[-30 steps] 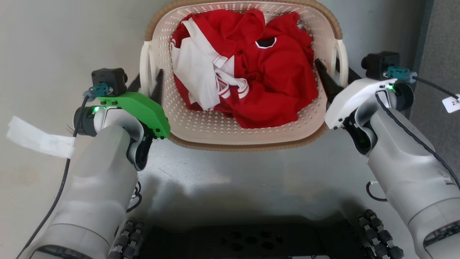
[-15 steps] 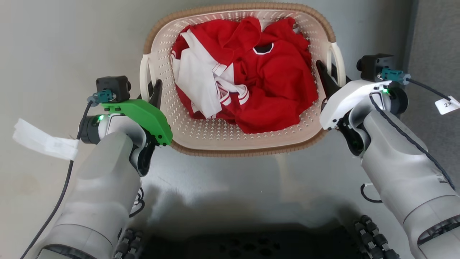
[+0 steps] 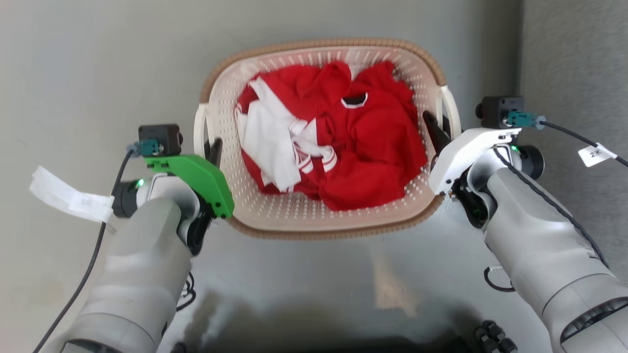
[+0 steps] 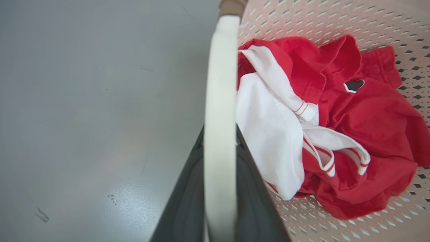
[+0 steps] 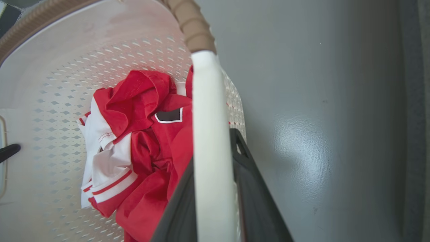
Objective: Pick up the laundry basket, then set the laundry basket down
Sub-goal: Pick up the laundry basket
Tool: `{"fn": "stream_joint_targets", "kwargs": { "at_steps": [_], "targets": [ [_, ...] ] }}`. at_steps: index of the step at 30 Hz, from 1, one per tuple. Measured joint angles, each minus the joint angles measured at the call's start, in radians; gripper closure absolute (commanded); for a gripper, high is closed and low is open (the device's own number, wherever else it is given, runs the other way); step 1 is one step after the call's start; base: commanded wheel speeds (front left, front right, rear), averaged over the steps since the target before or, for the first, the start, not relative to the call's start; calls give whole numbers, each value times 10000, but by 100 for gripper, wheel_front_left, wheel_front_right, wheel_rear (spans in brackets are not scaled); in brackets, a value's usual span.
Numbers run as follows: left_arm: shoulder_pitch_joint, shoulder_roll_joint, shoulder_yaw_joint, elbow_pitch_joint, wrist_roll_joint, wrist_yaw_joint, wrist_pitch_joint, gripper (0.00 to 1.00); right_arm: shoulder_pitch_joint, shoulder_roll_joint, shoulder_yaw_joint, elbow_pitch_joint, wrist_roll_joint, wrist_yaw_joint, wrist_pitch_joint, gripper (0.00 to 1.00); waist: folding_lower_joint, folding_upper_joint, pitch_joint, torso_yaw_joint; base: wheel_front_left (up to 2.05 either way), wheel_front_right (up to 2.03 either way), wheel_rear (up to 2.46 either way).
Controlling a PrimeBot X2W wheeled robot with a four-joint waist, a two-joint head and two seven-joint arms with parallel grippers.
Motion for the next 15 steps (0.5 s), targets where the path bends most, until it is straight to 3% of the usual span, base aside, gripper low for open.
{"fn": "stream_joint_targets", "kwargs": {
  "at_steps": [15],
  "targets": [
    [535,-31,-286,439,-585,-165,1068,100,243,238,236,719,1039,10,1216,100,0,0,-2015,-211,0,0,0]
  ]
}}
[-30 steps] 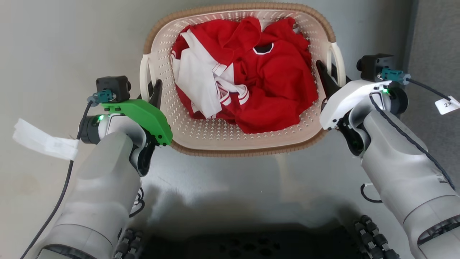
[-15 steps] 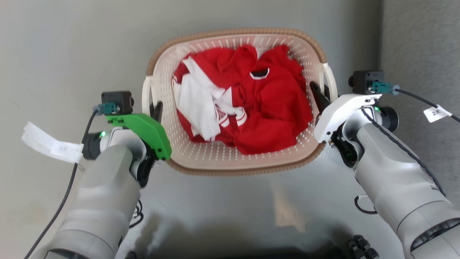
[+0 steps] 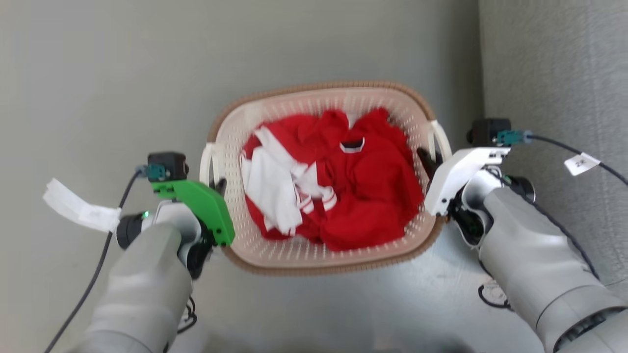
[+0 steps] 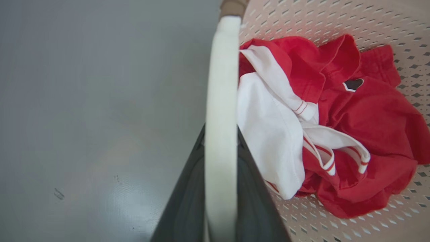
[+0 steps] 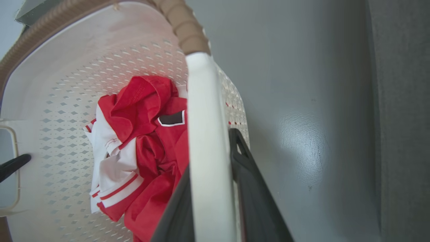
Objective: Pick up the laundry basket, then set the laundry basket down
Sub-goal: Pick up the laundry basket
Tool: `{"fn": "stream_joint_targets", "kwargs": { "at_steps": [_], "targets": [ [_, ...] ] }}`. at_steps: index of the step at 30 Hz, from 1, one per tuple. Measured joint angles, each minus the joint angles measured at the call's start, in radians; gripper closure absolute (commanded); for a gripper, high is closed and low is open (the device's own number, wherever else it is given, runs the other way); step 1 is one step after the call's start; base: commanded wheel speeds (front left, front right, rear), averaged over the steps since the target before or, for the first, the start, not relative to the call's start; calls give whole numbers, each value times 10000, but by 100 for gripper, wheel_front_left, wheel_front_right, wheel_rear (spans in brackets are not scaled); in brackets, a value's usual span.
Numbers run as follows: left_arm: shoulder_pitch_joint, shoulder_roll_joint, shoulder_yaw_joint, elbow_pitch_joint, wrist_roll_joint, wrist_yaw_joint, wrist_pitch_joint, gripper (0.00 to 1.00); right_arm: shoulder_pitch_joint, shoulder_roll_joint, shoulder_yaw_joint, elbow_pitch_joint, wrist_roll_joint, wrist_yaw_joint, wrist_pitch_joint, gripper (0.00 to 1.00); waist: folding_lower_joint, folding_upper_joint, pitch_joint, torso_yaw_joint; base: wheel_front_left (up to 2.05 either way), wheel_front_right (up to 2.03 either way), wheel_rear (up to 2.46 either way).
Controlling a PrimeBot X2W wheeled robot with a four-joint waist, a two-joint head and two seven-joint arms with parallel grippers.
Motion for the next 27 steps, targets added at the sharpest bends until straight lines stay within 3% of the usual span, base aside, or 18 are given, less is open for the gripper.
{"fn": "stream_joint_targets", "kwargs": {
  "at_steps": [27],
  "targets": [
    [2402,-104,-357,537,-988,-92,1517,100,2123,357,849,761,729,2,1402,100,0,0,-3697,-145,0,0,0]
  ]
}}
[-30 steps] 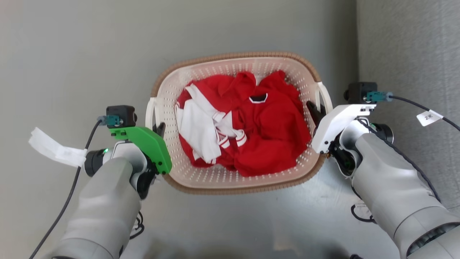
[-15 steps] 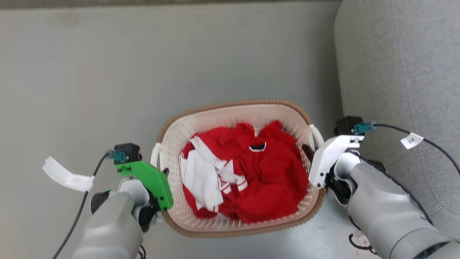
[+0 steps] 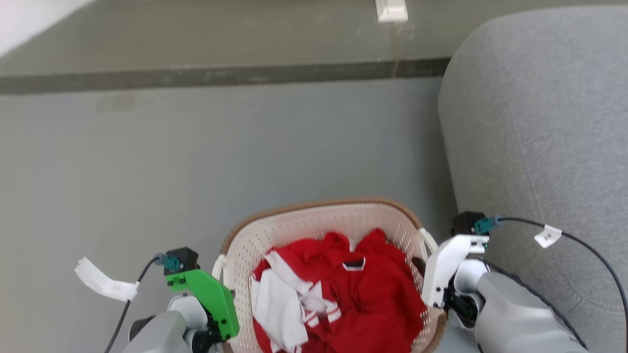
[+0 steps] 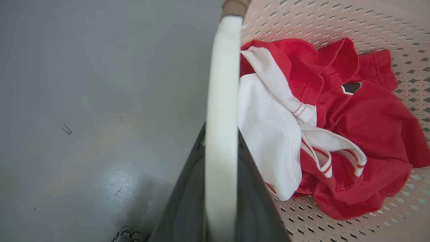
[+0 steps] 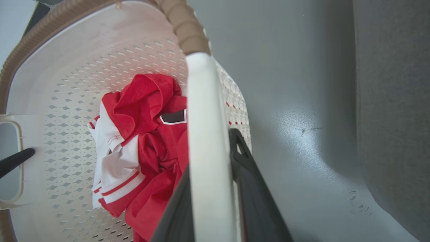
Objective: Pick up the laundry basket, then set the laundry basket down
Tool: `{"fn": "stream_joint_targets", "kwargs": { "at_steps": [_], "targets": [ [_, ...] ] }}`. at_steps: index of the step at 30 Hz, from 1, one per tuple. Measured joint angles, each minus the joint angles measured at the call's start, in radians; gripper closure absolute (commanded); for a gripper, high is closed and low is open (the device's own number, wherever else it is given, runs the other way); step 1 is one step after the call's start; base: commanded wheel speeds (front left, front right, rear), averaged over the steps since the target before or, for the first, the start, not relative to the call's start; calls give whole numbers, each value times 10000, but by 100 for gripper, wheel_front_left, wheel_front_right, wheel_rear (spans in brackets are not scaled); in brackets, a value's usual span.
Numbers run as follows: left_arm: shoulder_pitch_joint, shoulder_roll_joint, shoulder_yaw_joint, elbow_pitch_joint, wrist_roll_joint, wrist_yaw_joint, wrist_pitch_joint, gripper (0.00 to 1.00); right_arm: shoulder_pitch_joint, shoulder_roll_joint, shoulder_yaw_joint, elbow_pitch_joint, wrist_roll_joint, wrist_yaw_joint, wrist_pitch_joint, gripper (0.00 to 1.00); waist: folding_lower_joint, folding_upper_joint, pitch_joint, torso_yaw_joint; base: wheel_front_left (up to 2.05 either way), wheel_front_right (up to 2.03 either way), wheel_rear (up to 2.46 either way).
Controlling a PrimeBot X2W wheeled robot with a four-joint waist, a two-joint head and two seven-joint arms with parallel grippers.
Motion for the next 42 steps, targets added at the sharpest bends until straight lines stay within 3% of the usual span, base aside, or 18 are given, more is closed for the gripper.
{"fn": "stream_joint_targets", "kwargs": {
  "at_steps": [10,42],
  "targets": [
    [124,-2,-52,17,-81,0,384,100,243,0,61,17,313,-6,211,100,0,0,-837,-90,0,0,0],
    [-80,35,-148,75,-186,0,366,100,85,-100,539,-268,698,-90,282,100,0,0,-586,-126,0,0,0]
  ]
}}
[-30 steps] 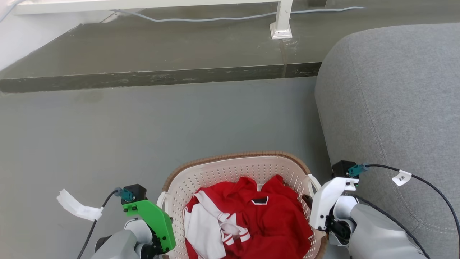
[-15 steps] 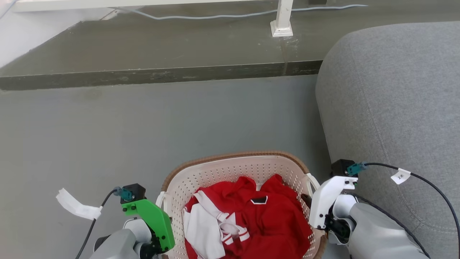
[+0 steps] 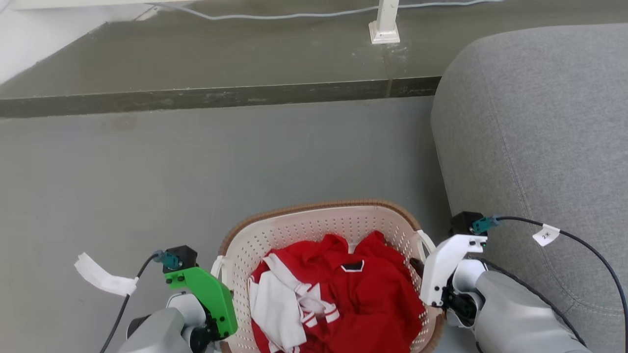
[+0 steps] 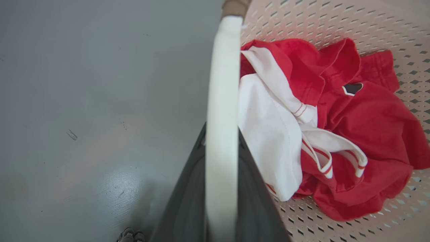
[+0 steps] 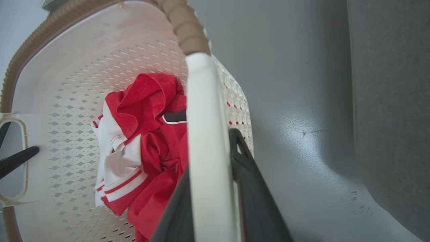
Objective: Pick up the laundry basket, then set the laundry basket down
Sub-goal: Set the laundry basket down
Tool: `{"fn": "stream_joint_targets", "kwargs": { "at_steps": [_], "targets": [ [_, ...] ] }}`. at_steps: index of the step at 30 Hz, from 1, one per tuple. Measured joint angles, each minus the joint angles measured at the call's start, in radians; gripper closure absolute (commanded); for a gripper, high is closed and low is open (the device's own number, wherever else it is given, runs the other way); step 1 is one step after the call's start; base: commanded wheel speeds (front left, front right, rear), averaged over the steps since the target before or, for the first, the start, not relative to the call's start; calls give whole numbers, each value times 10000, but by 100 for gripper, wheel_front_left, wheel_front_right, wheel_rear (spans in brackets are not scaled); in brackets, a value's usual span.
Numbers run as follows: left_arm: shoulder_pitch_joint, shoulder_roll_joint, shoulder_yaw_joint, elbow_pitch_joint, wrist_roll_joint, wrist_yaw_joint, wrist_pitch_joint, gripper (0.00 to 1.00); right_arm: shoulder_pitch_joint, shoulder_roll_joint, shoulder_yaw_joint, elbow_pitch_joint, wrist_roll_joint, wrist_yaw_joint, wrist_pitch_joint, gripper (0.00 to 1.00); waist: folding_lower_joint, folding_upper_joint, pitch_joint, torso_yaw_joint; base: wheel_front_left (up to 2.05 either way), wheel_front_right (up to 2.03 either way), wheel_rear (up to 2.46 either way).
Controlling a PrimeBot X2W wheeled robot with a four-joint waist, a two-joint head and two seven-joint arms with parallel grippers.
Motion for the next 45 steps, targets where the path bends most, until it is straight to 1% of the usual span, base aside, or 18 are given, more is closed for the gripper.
{"fn": "stream_joint_targets", "kwargs": {
  "at_steps": [12,25,39,45],
  "targets": [
    [-550,31,-92,-84,-10,0,-268,100,-550,-44,96,-15,61,-4,-127,100,0,0,724,-49,0,0,0],
    [-1347,107,-247,-397,138,15,-884,100,-1312,-293,105,-318,81,-6,-594,100,0,0,2077,-58,0,0,0],
    [-2171,123,-305,-550,512,301,-1981,100,-1821,-554,138,-882,226,-6,-1561,100,1,0,3891,49,0,0,0],
    [-2615,132,-370,-617,663,493,-2485,100,-2154,-715,232,-1225,244,-8,-1981,100,1,0,4703,111,0,0,0]
  ]
}}
